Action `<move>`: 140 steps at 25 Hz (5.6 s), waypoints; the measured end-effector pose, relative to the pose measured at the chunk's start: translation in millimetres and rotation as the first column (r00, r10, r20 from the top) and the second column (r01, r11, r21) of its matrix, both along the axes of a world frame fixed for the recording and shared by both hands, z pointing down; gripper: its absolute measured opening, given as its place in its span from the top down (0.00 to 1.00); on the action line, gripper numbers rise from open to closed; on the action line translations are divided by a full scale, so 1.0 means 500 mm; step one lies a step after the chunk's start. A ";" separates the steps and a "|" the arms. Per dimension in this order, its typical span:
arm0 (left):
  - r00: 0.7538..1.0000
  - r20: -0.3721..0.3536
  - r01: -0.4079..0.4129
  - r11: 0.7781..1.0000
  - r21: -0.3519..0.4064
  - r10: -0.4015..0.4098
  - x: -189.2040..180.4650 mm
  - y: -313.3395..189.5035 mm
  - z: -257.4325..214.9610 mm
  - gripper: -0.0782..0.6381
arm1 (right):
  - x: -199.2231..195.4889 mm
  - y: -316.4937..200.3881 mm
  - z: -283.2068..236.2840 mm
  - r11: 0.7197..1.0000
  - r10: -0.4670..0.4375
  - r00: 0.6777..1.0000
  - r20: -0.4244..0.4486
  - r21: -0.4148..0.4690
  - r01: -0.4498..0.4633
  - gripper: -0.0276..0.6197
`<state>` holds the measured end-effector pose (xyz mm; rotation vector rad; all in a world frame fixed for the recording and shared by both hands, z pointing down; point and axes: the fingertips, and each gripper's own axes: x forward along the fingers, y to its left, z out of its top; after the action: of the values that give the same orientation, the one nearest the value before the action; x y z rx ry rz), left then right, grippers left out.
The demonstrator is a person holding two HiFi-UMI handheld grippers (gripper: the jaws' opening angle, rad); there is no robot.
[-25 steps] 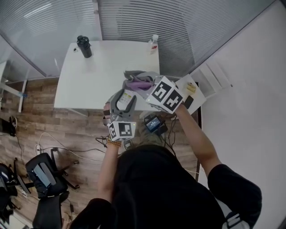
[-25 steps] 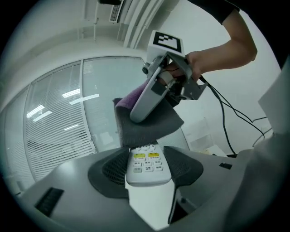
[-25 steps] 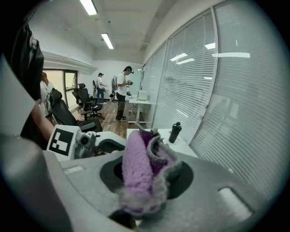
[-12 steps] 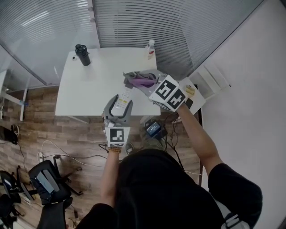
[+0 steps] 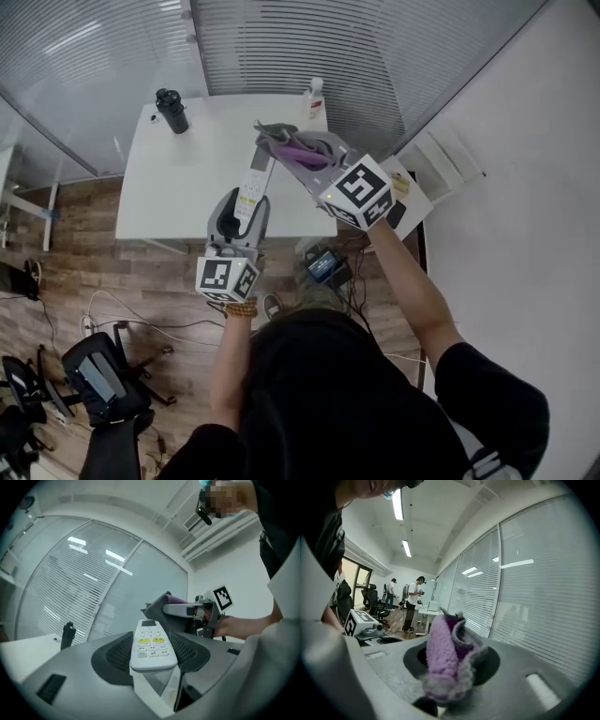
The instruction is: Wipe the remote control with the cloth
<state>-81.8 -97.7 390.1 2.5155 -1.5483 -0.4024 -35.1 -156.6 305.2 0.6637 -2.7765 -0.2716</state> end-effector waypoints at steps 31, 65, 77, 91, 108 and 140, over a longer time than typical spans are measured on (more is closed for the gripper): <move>0.706 -0.619 -0.290 0.938 0.191 0.344 0.000 -0.008 -0.075 0.54 | 0.002 0.046 -0.105 0.987 -0.123 0.940 0.317 0.138 0.082 0.85; 0.607 -0.554 -0.475 0.819 0.321 0.570 0.039 0.007 -0.135 0.54 | 0.011 0.123 -0.069 0.956 -0.269 0.877 0.398 0.002 0.292 0.85; 0.556 -0.568 -0.533 0.785 0.317 0.607 0.054 0.015 -0.114 0.54 | 0.071 0.105 -0.074 0.962 -0.269 0.899 0.346 0.062 0.264 0.85; 0.726 -0.507 -0.464 0.875 0.138 0.465 0.050 -0.009 -0.089 0.54 | 0.034 0.150 -0.052 0.958 -0.288 0.936 0.205 0.080 0.277 0.85; 0.799 0.598 -0.011 0.995 0.101 -0.052 0.084 -0.008 0.002 0.54 | -0.042 0.101 0.048 0.996 -0.073 0.957 -0.280 0.021 0.082 0.85; 0.755 0.642 0.014 0.983 0.182 -0.130 0.108 0.019 -0.010 0.54 | 0.109 -0.018 -0.047 0.952 0.306 0.864 -0.401 0.159 -0.263 0.85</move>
<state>-27.9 -88.2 385.2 2.9159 -1.8957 0.4294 19.6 -165.7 281.9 0.9080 -2.2289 -0.4353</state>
